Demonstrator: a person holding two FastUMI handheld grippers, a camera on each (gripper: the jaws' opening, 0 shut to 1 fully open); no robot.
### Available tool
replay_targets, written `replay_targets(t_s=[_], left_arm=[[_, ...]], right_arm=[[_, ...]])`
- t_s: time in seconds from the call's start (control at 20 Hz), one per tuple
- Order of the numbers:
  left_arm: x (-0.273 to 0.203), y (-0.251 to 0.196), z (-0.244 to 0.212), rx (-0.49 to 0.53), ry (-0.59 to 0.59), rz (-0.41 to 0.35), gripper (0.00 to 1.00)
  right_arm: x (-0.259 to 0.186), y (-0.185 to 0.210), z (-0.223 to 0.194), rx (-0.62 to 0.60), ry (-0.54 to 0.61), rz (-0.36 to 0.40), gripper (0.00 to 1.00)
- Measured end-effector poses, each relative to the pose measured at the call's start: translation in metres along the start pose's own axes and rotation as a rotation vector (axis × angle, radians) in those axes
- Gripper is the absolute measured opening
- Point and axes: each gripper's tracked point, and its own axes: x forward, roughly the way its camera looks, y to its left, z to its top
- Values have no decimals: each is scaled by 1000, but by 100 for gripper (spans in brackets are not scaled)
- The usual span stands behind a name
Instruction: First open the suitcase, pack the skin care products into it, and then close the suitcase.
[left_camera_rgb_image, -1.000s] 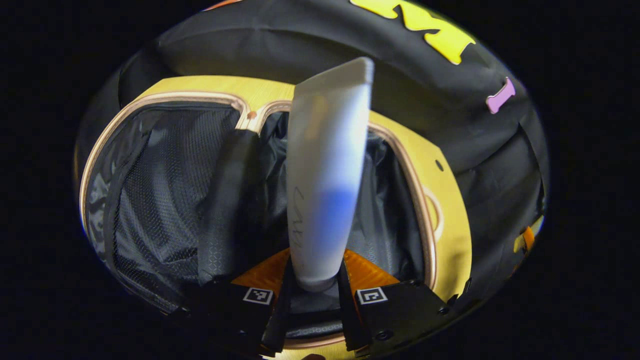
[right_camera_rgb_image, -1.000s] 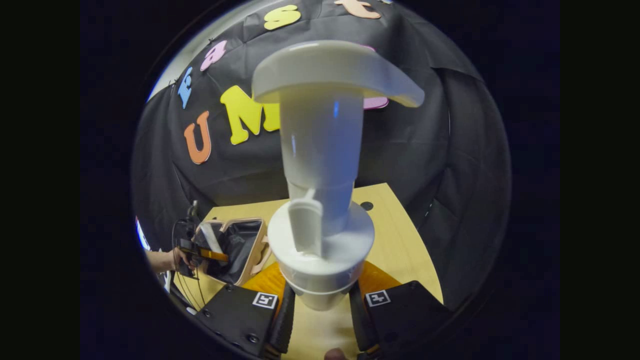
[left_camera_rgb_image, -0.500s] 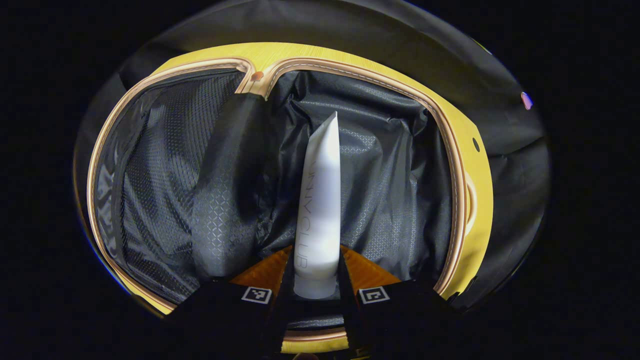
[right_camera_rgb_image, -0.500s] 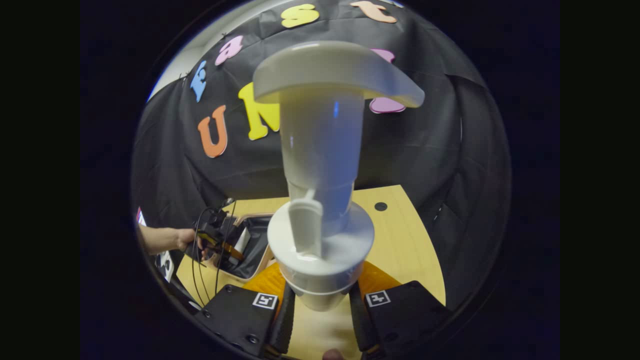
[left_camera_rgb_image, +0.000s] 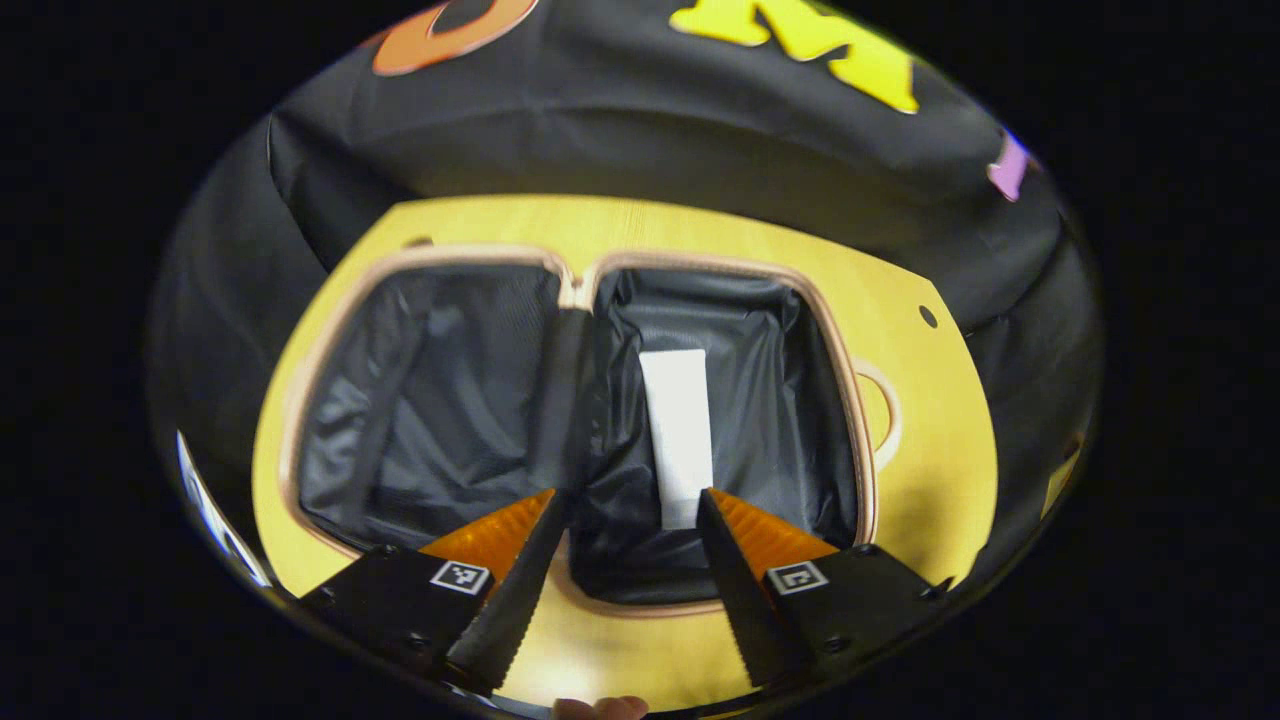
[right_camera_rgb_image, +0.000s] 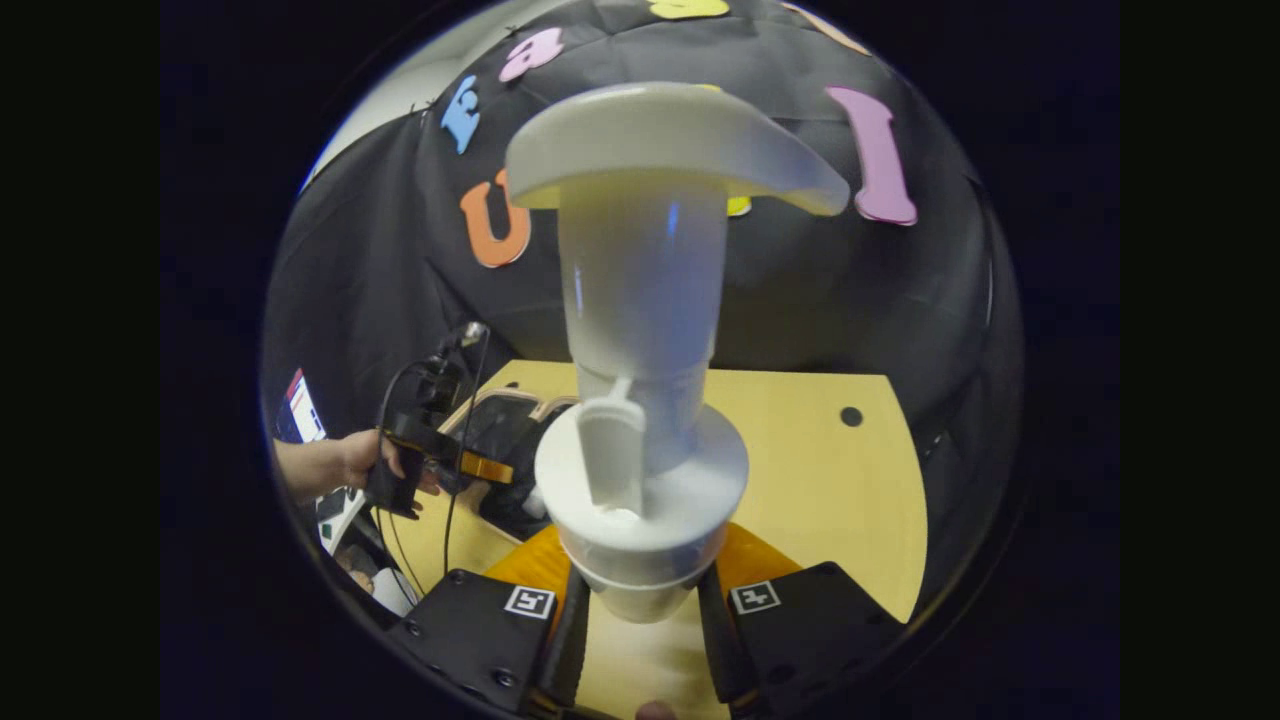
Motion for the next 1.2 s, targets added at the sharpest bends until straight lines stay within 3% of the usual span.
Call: replay_targets(t_s=[0.1, 0.25, 0.3, 0.35, 0.5, 0.65, 0.95, 1.05, 1.2], left_arm=[[-28, 9, -3, 24, -104, 59, 94], [-68, 20, -31, -34, -194, 90, 94], [-77, 15, -45, -55, -205, 70, 100], [-83, 4, -60, -86, -210, 37, 94], [-101, -9, -100, -199, -198, -18, 94], [-116, -3, -127, -262, -186, -31, 94], [-125, 31, -130, -216, -216, -10, 95], [-127, 39, -126, -239, -225, -10, 95], [-132, 47, -120, -275, -245, -15, 95]], right_arm=[[31, 31, 7, -34, 33, 63, 47], [81, 71, 0, -55, 122, 147, 47], [99, 81, -6, -50, 164, 163, 47], [118, 88, -15, -47, 211, 167, 47], [166, 104, -41, -10, 354, 172, 47], [205, 103, -69, 102, 488, 96, 47], [253, 81, -115, 376, 686, -169, 45], [251, 75, -128, 397, 749, -243, 47], [251, 68, -136, 381, 776, -294, 47]])
